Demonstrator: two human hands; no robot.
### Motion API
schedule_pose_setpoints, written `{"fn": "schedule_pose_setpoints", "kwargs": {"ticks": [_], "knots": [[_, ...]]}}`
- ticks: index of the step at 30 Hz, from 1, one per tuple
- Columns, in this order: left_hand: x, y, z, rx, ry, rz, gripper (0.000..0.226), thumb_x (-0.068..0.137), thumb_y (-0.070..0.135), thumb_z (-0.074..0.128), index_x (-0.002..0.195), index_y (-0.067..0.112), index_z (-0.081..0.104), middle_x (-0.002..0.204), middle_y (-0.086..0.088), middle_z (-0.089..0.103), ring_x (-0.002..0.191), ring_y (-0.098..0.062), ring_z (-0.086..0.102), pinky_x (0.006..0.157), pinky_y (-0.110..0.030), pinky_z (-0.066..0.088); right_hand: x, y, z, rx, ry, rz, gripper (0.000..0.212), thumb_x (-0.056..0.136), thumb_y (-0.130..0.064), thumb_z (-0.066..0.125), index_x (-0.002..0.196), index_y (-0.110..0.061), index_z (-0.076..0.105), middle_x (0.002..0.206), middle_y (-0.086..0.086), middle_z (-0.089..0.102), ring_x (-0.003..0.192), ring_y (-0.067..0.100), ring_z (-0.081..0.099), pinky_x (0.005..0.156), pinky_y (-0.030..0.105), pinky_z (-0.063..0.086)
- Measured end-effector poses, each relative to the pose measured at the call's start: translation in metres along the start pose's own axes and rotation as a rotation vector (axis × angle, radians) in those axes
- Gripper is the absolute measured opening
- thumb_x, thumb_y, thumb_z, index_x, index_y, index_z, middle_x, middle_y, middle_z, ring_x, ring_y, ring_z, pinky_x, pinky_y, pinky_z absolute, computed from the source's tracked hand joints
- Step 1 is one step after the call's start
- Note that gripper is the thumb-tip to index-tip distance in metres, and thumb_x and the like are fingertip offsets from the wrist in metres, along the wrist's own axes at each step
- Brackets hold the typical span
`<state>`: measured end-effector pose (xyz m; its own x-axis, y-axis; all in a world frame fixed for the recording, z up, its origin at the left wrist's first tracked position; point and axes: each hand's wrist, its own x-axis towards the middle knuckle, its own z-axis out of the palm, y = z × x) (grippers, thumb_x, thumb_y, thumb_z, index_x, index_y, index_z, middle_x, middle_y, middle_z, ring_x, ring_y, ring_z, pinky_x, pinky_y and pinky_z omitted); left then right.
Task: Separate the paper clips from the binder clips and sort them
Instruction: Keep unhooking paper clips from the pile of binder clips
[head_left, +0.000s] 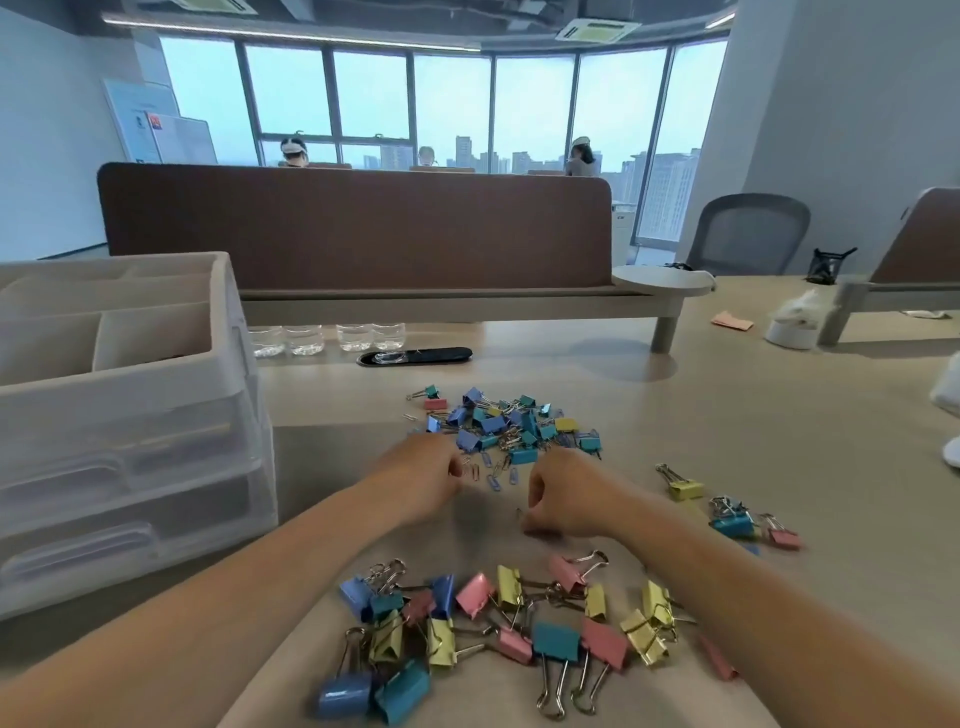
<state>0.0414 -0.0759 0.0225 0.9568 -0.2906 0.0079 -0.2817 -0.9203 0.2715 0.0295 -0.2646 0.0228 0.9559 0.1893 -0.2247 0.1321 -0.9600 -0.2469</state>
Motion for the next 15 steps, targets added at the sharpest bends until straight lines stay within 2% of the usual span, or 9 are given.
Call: {"fn": "schedule_pose_setpoints", "kwargs": {"ticks": [2, 3, 5, 7, 9, 13, 15], "knots": [[0.004, -0.01, 0.003, 0.004, 0.007, -0.024, 0.017, 0.096, 0.024, 0.056, 0.092, 0.016, 0.07, 0.097, 0.0, 0.068, 0.09, -0.019, 0.064, 0.079, -0.032, 0.052, 0.004, -0.001, 0.002, -0.018, -0.013, -0.011, 0.026, 0.087, -0.027, 0.07, 0.102, -0.005, 0.072, 0.105, 0.01, 0.073, 0.075, 0.014, 0.057, 0.085, 0.043, 0.058], [0.005, -0.014, 0.003, -0.001, 0.005, -0.026, 0.016, 0.096, 0.024, 0.056, 0.098, 0.017, 0.07, 0.1, 0.0, 0.067, 0.089, -0.017, 0.062, 0.076, -0.029, 0.049, 0.007, -0.003, 0.002, -0.024, -0.011, -0.021, 0.024, 0.089, -0.023, 0.067, 0.104, -0.005, 0.072, 0.109, 0.011, 0.072, 0.075, 0.014, 0.055, 0.087, 0.044, 0.057], [0.008, -0.021, 0.005, -0.001, -0.001, -0.016, 0.016, 0.096, 0.024, 0.056, 0.105, 0.019, 0.068, 0.104, -0.001, 0.066, 0.087, -0.014, 0.057, 0.074, -0.028, 0.044, 0.011, -0.007, 0.004, -0.028, 0.006, -0.037, 0.021, 0.091, -0.018, 0.062, 0.104, -0.005, 0.071, 0.11, 0.011, 0.071, 0.081, 0.017, 0.063, 0.087, 0.045, 0.057], [0.01, -0.028, 0.007, 0.03, -0.001, -0.004, 0.014, 0.095, 0.022, 0.054, 0.082, 0.024, 0.059, 0.09, 0.0, 0.062, 0.081, -0.017, 0.055, 0.068, -0.029, 0.041, 0.018, -0.012, 0.008, -0.024, 0.042, -0.051, 0.018, 0.092, -0.018, 0.059, 0.1, -0.008, 0.072, 0.104, 0.009, 0.071, 0.092, 0.023, 0.068, 0.084, 0.044, 0.058], [0.012, -0.031, 0.011, 0.047, 0.001, -0.003, 0.025, 0.094, 0.021, 0.051, 0.07, 0.025, 0.047, 0.078, 0.002, 0.056, 0.077, -0.019, 0.054, 0.064, -0.03, 0.04, 0.022, -0.016, 0.012, -0.028, 0.088, -0.071, 0.015, 0.092, -0.019, 0.058, 0.093, -0.011, 0.071, 0.096, 0.005, 0.071, 0.089, 0.022, 0.067, 0.079, 0.041, 0.058], [0.015, -0.037, 0.014, 0.037, -0.009, 0.008, 0.018, 0.095, 0.021, 0.046, 0.079, 0.017, 0.055, 0.08, -0.005, 0.059, 0.078, -0.023, 0.056, 0.068, -0.035, 0.046, 0.031, -0.028, 0.017, -0.043, 0.167, -0.117, 0.01, 0.092, -0.022, 0.058, 0.088, -0.018, 0.067, 0.088, -0.002, 0.066, 0.079, 0.015, 0.063, 0.07, 0.032, 0.056], [0.017, -0.039, 0.015, 0.031, -0.014, 0.027, 0.016, 0.095, 0.019, 0.045, 0.084, 0.017, 0.057, 0.084, -0.005, 0.061, 0.08, -0.022, 0.056, 0.068, -0.033, 0.045, 0.036, -0.032, 0.02, -0.061, 0.206, -0.13, 0.01, 0.092, -0.025, 0.058, 0.087, -0.021, 0.066, 0.086, -0.003, 0.065, 0.077, 0.016, 0.062, 0.072, 0.036, 0.057]]}}
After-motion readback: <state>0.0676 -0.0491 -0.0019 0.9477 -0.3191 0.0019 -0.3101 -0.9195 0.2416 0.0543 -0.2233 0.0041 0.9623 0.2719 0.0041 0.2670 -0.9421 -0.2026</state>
